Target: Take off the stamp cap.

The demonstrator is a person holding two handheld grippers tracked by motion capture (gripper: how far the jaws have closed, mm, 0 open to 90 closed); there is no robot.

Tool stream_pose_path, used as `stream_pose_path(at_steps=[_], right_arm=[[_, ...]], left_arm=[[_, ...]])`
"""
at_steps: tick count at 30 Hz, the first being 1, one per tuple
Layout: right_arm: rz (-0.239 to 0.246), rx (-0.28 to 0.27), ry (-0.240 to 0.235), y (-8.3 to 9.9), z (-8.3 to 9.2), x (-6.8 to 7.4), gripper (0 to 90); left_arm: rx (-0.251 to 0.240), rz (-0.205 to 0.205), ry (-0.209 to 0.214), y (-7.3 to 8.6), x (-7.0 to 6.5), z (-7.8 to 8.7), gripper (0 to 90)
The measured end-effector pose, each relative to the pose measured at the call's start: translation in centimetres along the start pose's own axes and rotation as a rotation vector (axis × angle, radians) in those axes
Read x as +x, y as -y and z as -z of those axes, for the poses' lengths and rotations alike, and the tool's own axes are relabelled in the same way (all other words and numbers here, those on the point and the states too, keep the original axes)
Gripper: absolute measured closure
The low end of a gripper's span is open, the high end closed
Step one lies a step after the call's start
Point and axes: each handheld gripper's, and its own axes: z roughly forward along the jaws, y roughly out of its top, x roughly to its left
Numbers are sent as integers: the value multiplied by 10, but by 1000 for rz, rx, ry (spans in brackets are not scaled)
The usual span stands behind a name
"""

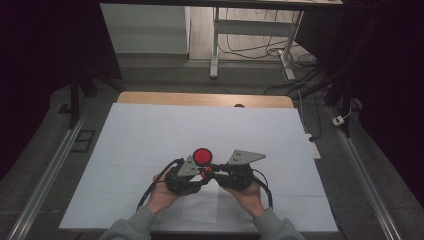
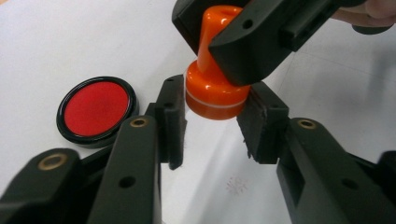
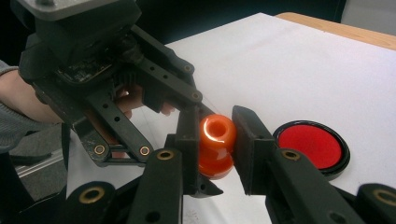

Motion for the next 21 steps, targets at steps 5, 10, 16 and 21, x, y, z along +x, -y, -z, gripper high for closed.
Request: stream_pose_path(at_steps=[5, 10, 16, 21], right_arm=[[-3, -1, -2, 0, 0, 0, 722], [-3, -4, -1, 0, 0, 0, 722], [-6, -5, 0, 1, 0, 0, 722], [-6, -6, 2, 1, 0, 0, 722]], left_arm=[[2, -3, -1, 0, 0, 0, 632], [1, -5, -4, 0, 0, 0, 632], [2, -6, -9, 0, -1, 0, 632], [-1, -11, -14, 0, -2, -1, 638]])
